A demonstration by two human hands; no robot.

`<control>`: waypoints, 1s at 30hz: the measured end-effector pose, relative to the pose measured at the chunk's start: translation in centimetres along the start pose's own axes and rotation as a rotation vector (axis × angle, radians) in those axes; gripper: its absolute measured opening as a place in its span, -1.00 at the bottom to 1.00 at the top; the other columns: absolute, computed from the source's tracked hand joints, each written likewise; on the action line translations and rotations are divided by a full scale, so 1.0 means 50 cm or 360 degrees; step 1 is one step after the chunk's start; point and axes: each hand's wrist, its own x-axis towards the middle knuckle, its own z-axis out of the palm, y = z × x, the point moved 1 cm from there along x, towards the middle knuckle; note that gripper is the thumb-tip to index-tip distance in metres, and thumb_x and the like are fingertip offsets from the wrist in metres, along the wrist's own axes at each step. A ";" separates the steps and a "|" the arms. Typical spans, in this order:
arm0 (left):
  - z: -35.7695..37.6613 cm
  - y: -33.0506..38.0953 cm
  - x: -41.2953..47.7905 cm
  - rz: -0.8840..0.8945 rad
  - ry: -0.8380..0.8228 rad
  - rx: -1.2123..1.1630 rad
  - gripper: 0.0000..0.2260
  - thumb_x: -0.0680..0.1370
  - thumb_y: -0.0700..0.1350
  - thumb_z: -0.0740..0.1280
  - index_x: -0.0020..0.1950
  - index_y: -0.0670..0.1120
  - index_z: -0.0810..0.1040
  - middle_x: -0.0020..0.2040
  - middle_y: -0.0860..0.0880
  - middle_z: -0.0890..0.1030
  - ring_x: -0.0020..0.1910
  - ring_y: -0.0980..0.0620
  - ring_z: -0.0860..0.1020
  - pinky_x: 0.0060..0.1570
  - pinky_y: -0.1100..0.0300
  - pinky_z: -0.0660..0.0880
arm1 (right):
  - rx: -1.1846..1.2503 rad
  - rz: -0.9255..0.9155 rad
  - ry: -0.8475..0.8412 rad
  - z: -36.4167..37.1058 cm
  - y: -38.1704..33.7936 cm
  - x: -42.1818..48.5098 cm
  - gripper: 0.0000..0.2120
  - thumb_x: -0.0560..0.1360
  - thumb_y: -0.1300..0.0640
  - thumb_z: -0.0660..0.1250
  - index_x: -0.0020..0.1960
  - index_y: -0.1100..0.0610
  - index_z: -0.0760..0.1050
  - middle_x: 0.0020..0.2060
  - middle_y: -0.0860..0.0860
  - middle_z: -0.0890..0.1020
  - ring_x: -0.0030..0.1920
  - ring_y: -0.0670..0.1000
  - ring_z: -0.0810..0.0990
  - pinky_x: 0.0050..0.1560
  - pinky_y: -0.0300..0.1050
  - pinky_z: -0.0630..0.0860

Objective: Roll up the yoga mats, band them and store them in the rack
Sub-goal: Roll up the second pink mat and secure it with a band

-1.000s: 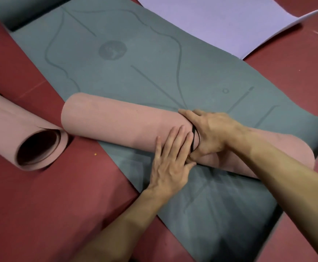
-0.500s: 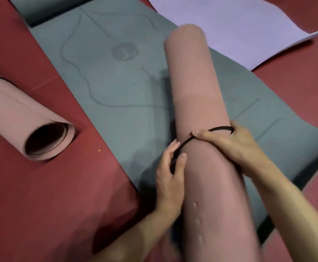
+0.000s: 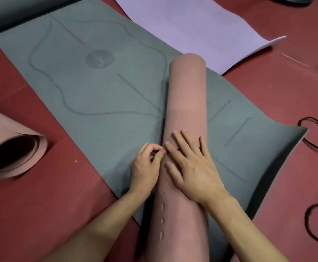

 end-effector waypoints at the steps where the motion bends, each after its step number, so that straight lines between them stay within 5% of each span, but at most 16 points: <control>1: 0.003 0.005 0.015 0.0046 0.0002 0.0032 -0.92 0.60 -0.08 0.39 -0.06 0.10 0.59 -0.06 0.15 0.62 -0.08 0.25 0.59 0.01 0.11 0.55 | 0.0009 0.0022 -0.0015 -0.004 0.006 -0.003 -0.43 0.65 -0.17 0.10 0.61 -0.01 0.32 0.66 0.03 0.19 0.68 0.06 0.03 0.62 0.33 0.00; 5: 0.028 0.036 0.076 0.0217 -0.0086 0.0132 -0.92 0.60 -0.11 0.40 -0.08 0.04 0.61 -0.09 0.18 0.57 -0.12 0.21 0.55 0.01 0.09 0.51 | 0.0101 0.0126 -0.0146 -0.019 0.047 -0.024 -0.33 0.63 -0.28 -0.01 0.69 -0.10 0.05 0.69 -0.09 0.00 0.67 -0.07 -0.20 0.65 0.20 -0.13; 9: 0.038 0.034 0.049 0.0393 -0.0172 0.0107 -0.97 0.61 -0.12 0.44 0.01 -0.04 0.62 0.00 0.14 0.57 -0.08 0.24 0.57 -0.03 0.30 0.50 | 0.0275 0.0164 -0.0114 -0.032 0.081 -0.050 -0.34 0.65 -0.26 0.01 0.69 -0.12 -0.01 0.69 -0.16 -0.06 0.66 -0.12 -0.21 0.65 0.16 -0.10; 12: 0.036 0.001 0.016 0.0142 -0.0117 -0.0102 -0.93 0.60 -0.15 0.46 0.03 0.01 0.67 0.02 0.13 0.62 0.02 0.18 0.62 0.01 0.20 0.60 | 0.0315 0.0188 -0.0096 -0.035 0.087 -0.058 -0.33 0.64 -0.24 0.02 0.70 -0.10 0.00 0.68 -0.17 -0.06 0.66 -0.12 -0.20 0.66 0.16 -0.10; 16: 0.046 -0.031 -0.021 -0.0172 -0.0020 -0.0176 -0.77 0.60 -0.14 0.46 -0.06 0.23 0.62 -0.05 0.16 0.69 -0.10 0.18 0.65 0.01 0.01 0.64 | 0.0402 0.0252 -0.0030 -0.035 0.084 -0.065 -0.34 0.62 -0.24 0.04 0.69 -0.09 0.09 0.69 -0.13 -0.01 0.67 -0.13 -0.16 0.66 0.12 -0.09; 20: 0.065 -0.005 -0.020 -0.0164 -0.0005 -0.0136 -0.76 0.61 -0.18 0.43 -0.08 0.18 0.57 -0.08 0.13 0.68 -0.11 0.13 0.65 -0.04 0.11 0.57 | 0.0520 0.0364 0.0197 -0.044 0.099 -0.071 -0.44 0.62 -0.22 0.22 0.57 -0.07 0.39 0.63 -0.09 0.27 0.64 -0.09 0.14 0.63 0.03 0.07; 23: 0.083 0.025 0.024 -0.0073 -0.0017 -0.0050 -0.86 0.63 -0.16 0.40 -0.06 0.09 0.58 -0.11 0.09 0.68 -0.14 0.12 0.64 -0.06 0.18 0.49 | 0.0658 0.0507 0.0467 -0.064 0.137 -0.055 -0.73 0.57 -0.07 0.46 0.24 -0.06 0.68 0.36 -0.11 0.58 0.39 -0.05 0.51 0.42 -0.15 0.37; 28: 0.107 0.040 0.044 0.0188 -0.0082 0.0070 -0.95 0.64 -0.16 0.36 0.02 -0.08 0.62 -0.06 0.11 0.57 -0.14 0.37 0.53 -0.05 0.38 0.44 | 0.0422 0.0381 0.0530 -0.075 0.185 -0.034 -0.89 0.62 0.02 0.40 0.03 0.01 0.69 0.11 -0.13 0.66 0.17 0.00 0.61 0.15 0.03 0.56; 30: 0.108 0.012 0.017 0.0157 -0.0074 -0.0022 -0.92 0.64 -0.10 0.33 0.08 -0.02 0.60 0.02 0.10 0.58 -0.04 0.29 0.57 0.04 0.19 0.56 | 0.0198 0.0236 0.0518 -0.070 0.186 -0.034 -0.86 0.66 0.02 0.33 0.06 0.06 0.62 0.09 -0.11 0.64 0.13 0.04 0.60 -0.01 0.05 0.58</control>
